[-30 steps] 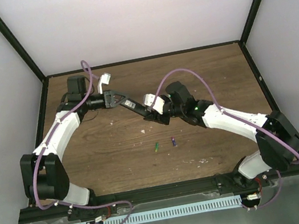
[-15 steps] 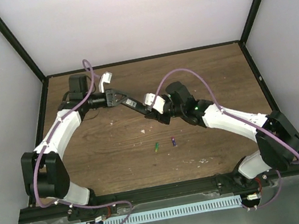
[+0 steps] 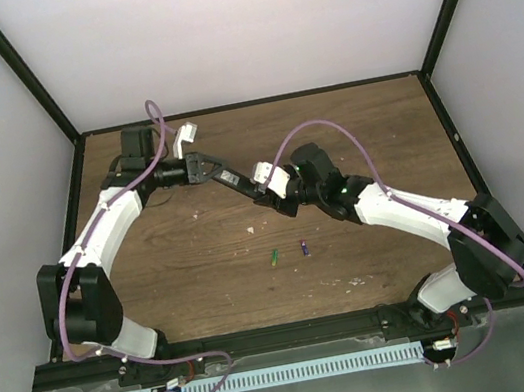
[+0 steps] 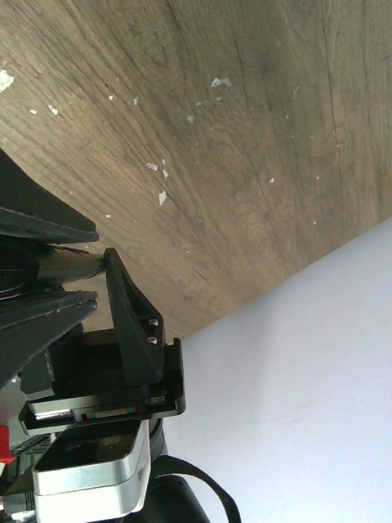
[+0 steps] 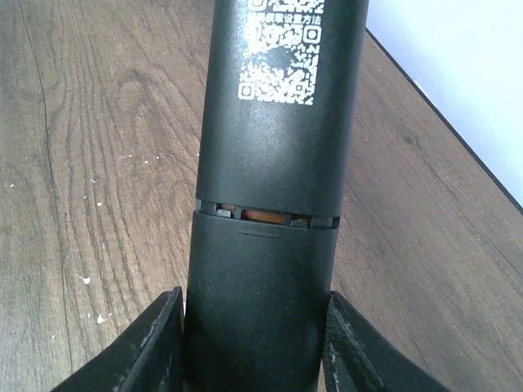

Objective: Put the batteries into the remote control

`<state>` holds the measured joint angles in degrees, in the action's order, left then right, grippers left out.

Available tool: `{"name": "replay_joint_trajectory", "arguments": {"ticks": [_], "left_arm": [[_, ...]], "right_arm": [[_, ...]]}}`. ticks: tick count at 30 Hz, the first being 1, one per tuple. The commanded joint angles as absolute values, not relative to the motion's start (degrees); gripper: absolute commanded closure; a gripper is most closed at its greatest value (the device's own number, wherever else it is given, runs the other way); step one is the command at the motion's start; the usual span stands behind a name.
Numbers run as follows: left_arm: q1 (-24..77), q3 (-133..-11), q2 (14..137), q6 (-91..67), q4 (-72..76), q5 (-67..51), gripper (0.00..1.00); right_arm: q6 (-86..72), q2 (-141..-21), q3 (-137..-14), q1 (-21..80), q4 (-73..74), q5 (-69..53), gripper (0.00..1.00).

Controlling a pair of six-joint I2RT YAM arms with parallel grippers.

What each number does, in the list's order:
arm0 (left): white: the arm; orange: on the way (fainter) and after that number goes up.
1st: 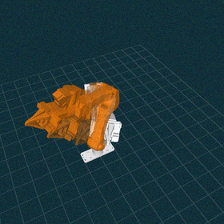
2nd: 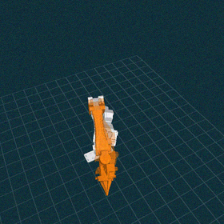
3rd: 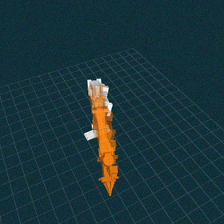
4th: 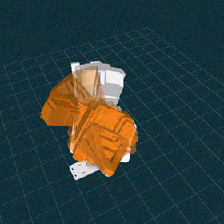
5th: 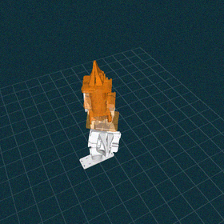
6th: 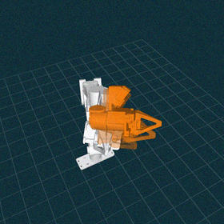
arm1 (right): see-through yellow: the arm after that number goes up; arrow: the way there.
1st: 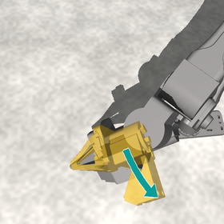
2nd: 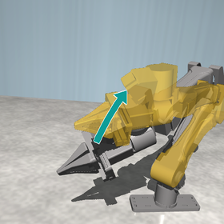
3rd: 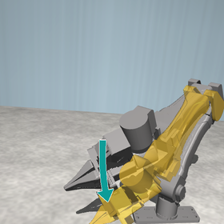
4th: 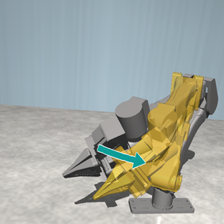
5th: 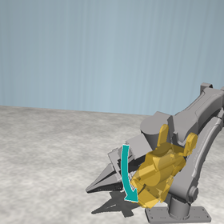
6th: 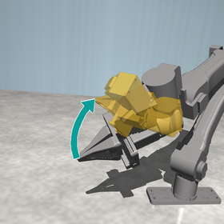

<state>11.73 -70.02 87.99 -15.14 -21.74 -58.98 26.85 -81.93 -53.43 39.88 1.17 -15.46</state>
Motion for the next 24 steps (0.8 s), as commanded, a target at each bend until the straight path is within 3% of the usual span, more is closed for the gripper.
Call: {"name": "replay_joint_trajectory", "arguments": {"ticks": [1,24], "left_arm": [[10.7,-73.0,87.7,-14.7,-20.8,-59.0,1.0],[9.6,-74.3,88.0,-12.7,-22.9,-55.4,1.0]], "right_arm": [[27.7,-82.2,-51.5,39.6,6.2,-14.0,0.64],[27.8,-84.1,-51.2,39.0,11.2,-13.1,0.62]]}}
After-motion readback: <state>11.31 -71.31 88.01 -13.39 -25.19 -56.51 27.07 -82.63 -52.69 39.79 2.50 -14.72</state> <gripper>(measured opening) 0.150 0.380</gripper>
